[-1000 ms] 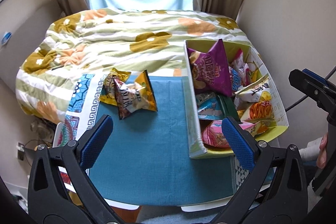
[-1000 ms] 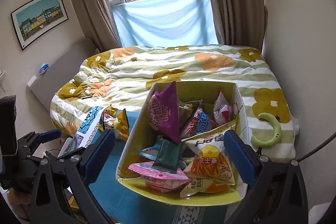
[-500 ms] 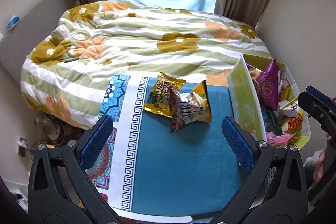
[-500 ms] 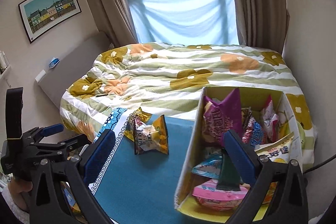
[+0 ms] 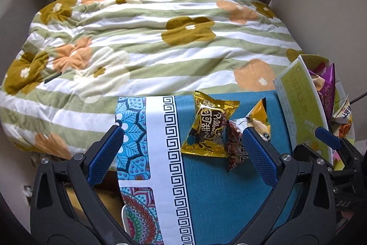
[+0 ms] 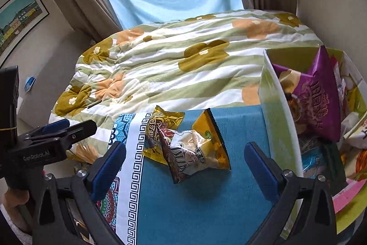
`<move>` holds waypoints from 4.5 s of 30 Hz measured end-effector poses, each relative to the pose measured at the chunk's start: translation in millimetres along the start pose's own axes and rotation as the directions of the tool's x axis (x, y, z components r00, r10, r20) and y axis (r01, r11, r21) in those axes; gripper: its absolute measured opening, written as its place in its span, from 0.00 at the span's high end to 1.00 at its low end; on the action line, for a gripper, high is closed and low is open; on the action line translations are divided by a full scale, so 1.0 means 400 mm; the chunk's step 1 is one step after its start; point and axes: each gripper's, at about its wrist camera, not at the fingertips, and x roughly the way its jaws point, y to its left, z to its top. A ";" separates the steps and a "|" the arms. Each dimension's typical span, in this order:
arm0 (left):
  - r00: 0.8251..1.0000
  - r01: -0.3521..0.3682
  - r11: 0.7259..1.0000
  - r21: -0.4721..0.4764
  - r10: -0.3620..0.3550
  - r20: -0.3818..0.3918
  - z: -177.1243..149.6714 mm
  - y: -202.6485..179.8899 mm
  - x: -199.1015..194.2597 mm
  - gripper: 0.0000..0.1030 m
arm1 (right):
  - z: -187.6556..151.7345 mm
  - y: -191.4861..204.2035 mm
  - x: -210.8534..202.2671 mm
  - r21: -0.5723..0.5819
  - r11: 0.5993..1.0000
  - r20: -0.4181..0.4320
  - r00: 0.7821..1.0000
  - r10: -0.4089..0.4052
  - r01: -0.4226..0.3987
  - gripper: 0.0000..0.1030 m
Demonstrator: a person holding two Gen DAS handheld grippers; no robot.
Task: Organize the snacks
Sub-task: 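Move both tools back to the last two snack bags on the cloth, then grasp the gold Pillows bag with left tool while right tool grasps yellow TATRI bag, then drop the gold bag into the box with left tool while right tool drops yellow bag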
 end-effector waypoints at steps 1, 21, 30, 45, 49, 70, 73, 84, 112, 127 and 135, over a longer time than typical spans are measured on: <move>1.000 0.012 1.000 0.012 -0.011 -0.014 0.013 -0.001 0.025 0.01 | -0.006 0.000 0.020 0.023 1.000 -0.009 1.000 -0.017 0.017 0.00; 0.956 0.158 0.985 0.070 -0.135 -0.262 0.047 -0.041 0.369 0.17 | -0.081 -0.130 0.196 0.504 0.862 -0.076 0.997 -0.012 0.049 0.00; 0.942 0.167 0.985 0.047 -0.145 -0.302 0.013 -0.011 0.386 0.45 | -0.081 -0.130 0.256 0.547 0.836 -0.113 0.993 0.042 0.027 0.01; 0.953 0.138 0.988 0.075 -0.112 -0.280 -0.022 0.034 0.351 0.50 | -0.075 -0.098 0.314 0.510 0.860 -0.140 0.988 0.066 0.015 0.25; 0.957 0.135 0.988 0.074 -0.110 -0.270 -0.030 0.039 0.339 0.51 | -0.070 -0.086 0.310 0.483 0.876 -0.136 0.989 0.061 0.013 0.35; 0.994 0.110 0.989 0.099 -0.107 -0.032 0.040 -0.084 -0.010 0.53 | 0.037 -0.007 -0.008 0.191 0.981 0.058 0.998 0.023 -0.034 0.40; 0.992 0.119 0.986 0.113 -0.121 0.016 0.050 -0.158 -0.071 0.53 | 0.060 -0.032 -0.090 0.142 0.989 0.106 0.994 0.022 -0.037 0.40; 0.979 0.170 0.978 0.119 -0.182 0.095 0.029 -0.568 -0.175 0.53 | 0.131 -0.309 -0.357 0.053 0.998 0.201 0.979 -0.027 0.017 0.40; 0.998 0.064 0.996 -0.064 -0.063 0.009 -0.067 -0.804 -0.051 0.00 | 0.220 -0.695 -0.362 -0.049 0.998 0.082 0.995 0.052 -0.049 0.40; 1.000 -0.011 0.993 -0.114 0.010 -0.008 -0.101 -0.764 -0.011 0.00 | 0.248 -0.685 -0.221 -0.073 0.996 0.061 0.997 0.057 -0.053 0.00; 1.000 -0.009 0.995 -0.101 0.012 0.027 -0.134 -0.748 -0.063 0.00 | 0.212 -0.662 -0.255 -0.092 0.995 0.064 0.997 0.042 -0.036 0.00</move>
